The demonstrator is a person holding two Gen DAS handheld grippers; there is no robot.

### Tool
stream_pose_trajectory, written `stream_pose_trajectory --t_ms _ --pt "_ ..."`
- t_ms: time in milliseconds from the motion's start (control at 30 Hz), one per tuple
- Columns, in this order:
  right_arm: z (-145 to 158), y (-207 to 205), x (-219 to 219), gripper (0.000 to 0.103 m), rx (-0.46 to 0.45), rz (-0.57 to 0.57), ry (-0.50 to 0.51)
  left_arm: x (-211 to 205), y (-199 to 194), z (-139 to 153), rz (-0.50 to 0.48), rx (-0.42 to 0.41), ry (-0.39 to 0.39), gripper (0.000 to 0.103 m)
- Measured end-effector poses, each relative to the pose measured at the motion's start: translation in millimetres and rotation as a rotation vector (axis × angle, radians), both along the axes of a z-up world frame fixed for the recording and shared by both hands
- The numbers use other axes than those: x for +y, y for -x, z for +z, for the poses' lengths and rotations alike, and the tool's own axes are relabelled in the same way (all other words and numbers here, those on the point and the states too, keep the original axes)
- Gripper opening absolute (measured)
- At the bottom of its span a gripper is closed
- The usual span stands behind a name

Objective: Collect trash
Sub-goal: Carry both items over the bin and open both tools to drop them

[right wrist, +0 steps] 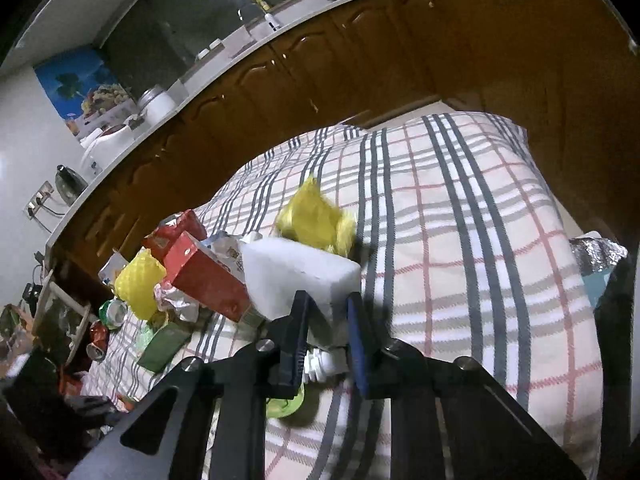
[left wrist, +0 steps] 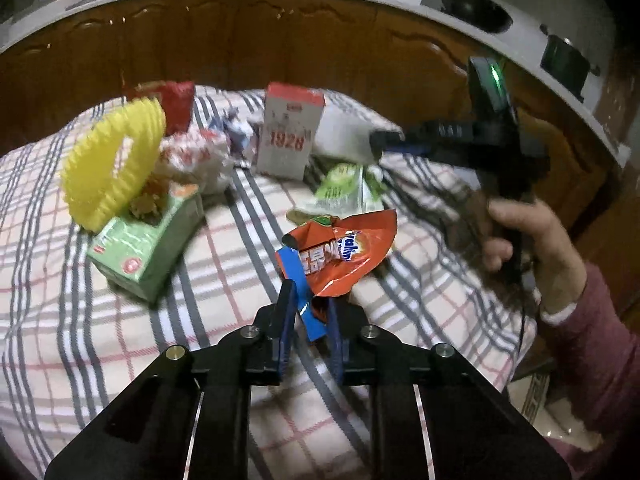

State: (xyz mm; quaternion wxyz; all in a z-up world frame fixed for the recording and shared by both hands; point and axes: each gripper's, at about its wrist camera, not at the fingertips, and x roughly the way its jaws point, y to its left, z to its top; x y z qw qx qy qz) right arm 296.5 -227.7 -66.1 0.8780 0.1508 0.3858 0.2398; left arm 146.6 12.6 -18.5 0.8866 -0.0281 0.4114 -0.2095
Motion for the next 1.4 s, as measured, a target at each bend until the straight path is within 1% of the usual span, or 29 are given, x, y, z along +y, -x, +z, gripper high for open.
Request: stream_pose_trajectory --t_ms 233,433,600,900,1200,1400 --pt "25 37 -14 0.014 -0.086 -0.04 -0.03 -4 -10 24 0.009 -0.05 0.08 0.013" --pt "45 77 -47 0.014 -0.157 -0.145 -0.017 -28 -23 32 -0.02 -0.07 0.107 0.012" --pt "47 103 -82 0.014 -0.162 -0.248 -0.007 -56 -30 38 -0.057 -0.083 0.12 0.012" --pt "46 136 -127 0.014 -0.177 -0.398 0.028 -107 -39 47 -0.139 -0.1 0.115 0.012" --pt "51 154 -165 0.014 -0.193 -0.516 0.054 -167 -47 55 -0.235 -0.11 0.106 0.012" --pt "55 156 -186 0.014 -0.194 -0.573 0.09 -205 -57 56 -0.288 -0.104 0.094 0.011"
